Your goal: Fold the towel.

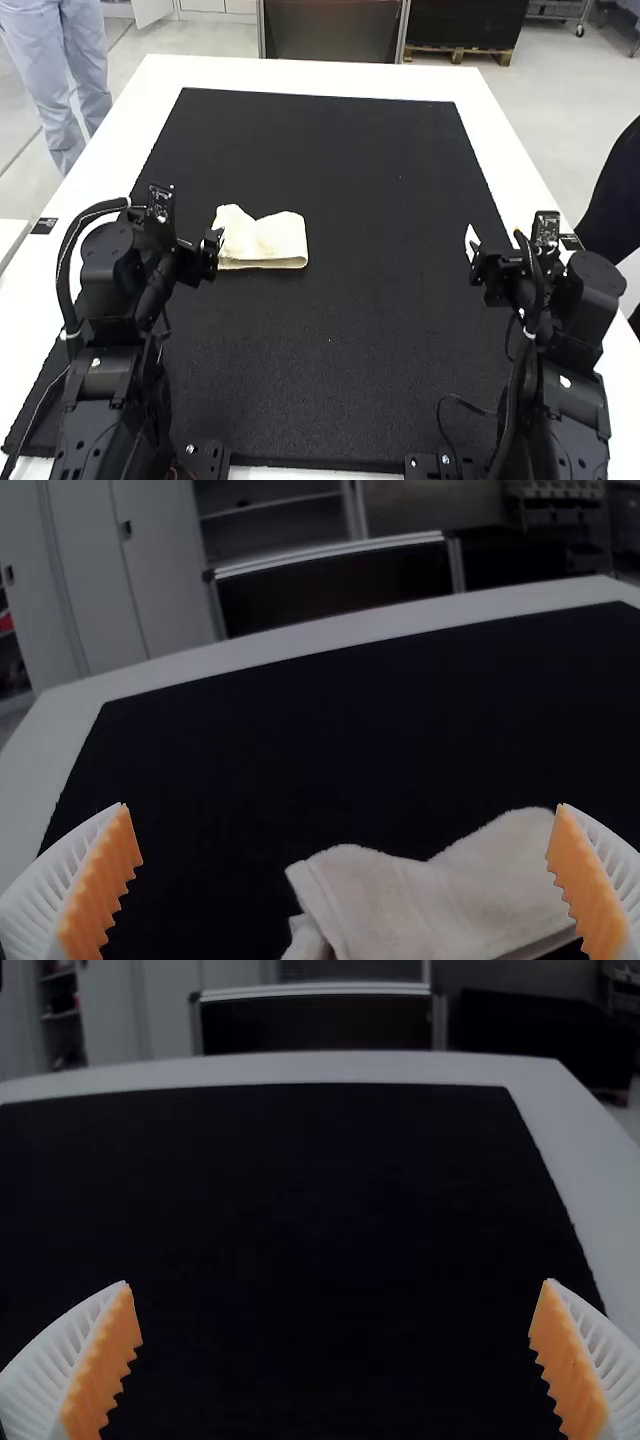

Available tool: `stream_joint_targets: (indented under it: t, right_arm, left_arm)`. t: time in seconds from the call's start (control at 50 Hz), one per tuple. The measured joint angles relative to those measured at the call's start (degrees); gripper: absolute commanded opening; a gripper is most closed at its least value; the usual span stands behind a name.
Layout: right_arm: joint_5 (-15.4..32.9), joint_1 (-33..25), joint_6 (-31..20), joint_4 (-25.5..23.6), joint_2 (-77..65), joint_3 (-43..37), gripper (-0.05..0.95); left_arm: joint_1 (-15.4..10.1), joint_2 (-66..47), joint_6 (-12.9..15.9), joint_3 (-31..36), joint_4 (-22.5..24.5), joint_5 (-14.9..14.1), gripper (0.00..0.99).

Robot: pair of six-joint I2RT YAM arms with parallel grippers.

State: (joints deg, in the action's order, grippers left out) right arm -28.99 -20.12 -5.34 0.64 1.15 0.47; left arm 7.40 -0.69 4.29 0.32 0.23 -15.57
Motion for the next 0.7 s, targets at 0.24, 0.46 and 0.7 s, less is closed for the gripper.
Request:
stream_joint_targets:
  t: [0.24,0.46,0.7]
  right_arm:
    - [1.0,0.0,-3.1,-0.3,0.0,0.1,0.91]
    - [1.2,0.0,-3.8,-0.3,0.0,0.1,0.91]
    - [1.2,0.0,-2.6,-0.3,0.0,0.1,0.91]
  left_arm:
    - [1.0,0.0,3.2,0.0,-1.6,-0.6,0.959]
    - [1.0,0.0,4.6,0.0,-1.8,-0.8,0.959]
    - [1.0,0.0,4.2,0.0,-2.0,-0.8,0.959]
